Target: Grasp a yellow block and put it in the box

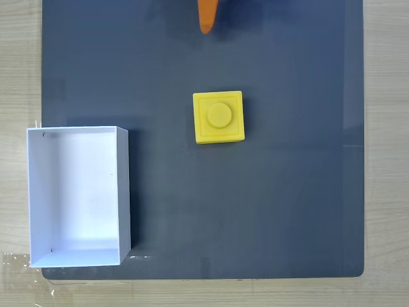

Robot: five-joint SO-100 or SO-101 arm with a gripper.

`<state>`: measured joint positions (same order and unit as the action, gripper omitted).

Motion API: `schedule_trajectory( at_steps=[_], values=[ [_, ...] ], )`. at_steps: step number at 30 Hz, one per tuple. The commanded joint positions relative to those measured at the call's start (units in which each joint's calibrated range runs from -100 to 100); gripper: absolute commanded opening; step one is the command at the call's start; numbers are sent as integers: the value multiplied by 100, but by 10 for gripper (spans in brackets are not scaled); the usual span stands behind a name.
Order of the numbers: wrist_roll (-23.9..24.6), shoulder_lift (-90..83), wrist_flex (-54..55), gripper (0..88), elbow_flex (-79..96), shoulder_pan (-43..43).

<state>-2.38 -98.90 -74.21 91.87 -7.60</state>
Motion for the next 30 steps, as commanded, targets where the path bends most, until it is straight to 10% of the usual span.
schedule_trajectory(
  at_steps=[1, 23, 30],
  values=[
    [-4, -16, 4, 21, -19, -48],
    [-40, 51, 39, 28, -73, -48],
    [-46, 1780, 1496, 28, -1213, -6]
  ],
)
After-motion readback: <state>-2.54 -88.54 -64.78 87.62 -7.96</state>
